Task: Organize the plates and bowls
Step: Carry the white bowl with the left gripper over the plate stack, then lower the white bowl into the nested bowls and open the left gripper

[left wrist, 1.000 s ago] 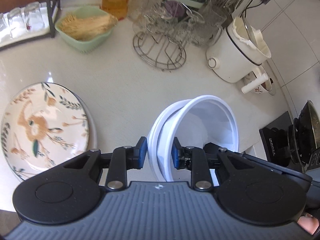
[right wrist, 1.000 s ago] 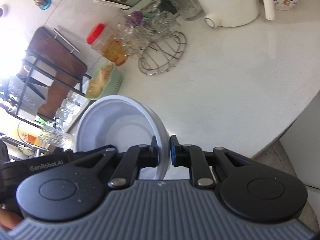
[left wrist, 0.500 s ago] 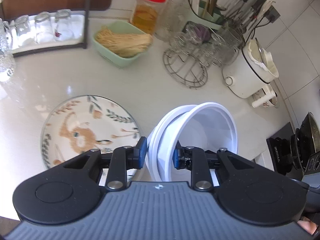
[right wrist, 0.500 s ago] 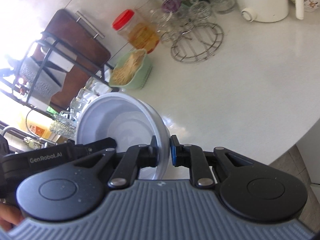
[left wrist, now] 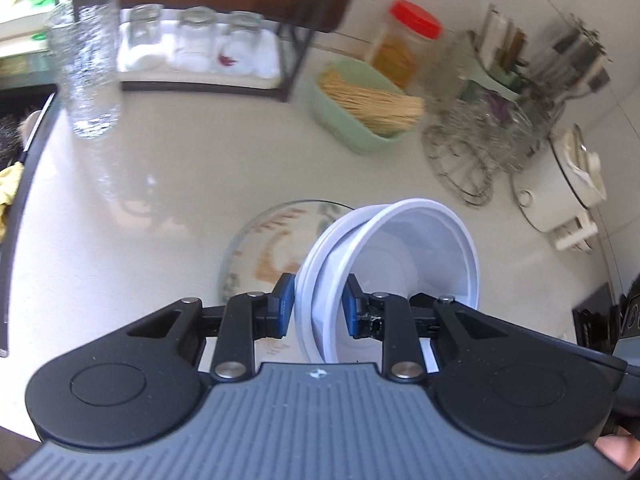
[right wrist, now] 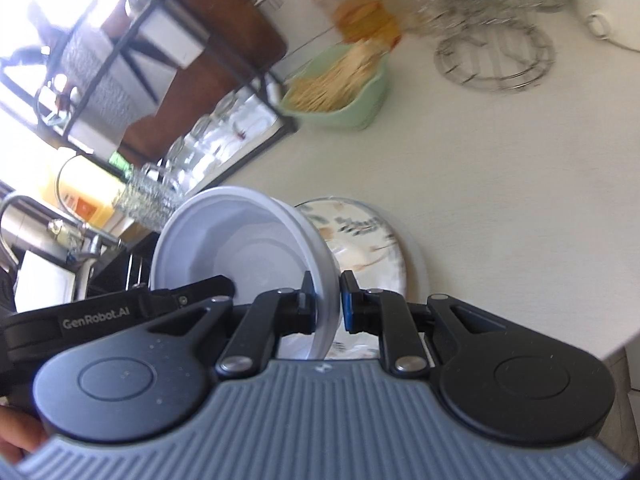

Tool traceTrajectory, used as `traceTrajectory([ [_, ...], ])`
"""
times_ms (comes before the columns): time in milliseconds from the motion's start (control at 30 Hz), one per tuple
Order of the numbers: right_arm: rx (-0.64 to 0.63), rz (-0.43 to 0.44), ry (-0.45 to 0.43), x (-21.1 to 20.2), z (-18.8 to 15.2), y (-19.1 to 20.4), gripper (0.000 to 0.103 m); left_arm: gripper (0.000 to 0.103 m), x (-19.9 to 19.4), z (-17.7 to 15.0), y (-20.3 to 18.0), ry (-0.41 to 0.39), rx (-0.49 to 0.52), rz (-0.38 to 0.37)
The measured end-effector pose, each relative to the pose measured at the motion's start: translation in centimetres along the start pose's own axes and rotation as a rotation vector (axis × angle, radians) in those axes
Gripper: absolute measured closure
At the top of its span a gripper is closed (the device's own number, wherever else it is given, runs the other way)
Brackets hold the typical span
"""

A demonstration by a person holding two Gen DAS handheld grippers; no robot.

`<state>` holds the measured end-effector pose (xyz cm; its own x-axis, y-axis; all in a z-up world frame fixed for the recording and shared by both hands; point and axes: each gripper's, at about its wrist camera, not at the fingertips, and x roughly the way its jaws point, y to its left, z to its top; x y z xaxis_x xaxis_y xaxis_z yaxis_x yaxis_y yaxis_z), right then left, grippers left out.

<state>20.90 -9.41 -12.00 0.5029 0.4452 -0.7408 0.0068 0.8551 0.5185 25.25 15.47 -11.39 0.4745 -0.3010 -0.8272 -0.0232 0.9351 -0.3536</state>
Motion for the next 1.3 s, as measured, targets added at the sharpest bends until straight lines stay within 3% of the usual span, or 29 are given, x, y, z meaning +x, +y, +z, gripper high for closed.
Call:
traceTrajectory([
  [267,-0.109,-0.043,0.063,5.0,0.2,3.1,0.087,0.074,2.4,0.0,3.4,0.034,-0.012,0.05],
  [633,-0.127,-0.121,0.08,7.3,1.0,3.3,0.086,0.074,4.0,1.0,3.6,0.027,-0.046,0.038],
  [733,-0.143,-0.142,0.078,7.2,1.1,3.3,0.086,0.073,4.1,1.4,3.4,0.021,-0.056,0.038],
  [800,-0.14,-0.148,0.079,7.2,1.3,3.2,0.077,0.068,4.2,1.6,3.3,0.025,-0.06,0.033],
  [867,-0.129,-0.145,0.07,6.9,1.4,2.9,0.06,0.061,4.1,1.8,3.3,0.022,-0.055,0.028],
  [1100,-0.156,-0.139,0.029,5.0,1.7,3.1,0.06,0.056,2.4,2.2,2.8,-0.001,-0.019,0.024],
  [1300,-0.179,-0.117,-0.042,2.0,2.3,3.6,0.06,0.056,-1.2,2.5,1.1,-0.074,0.029,0.028],
])
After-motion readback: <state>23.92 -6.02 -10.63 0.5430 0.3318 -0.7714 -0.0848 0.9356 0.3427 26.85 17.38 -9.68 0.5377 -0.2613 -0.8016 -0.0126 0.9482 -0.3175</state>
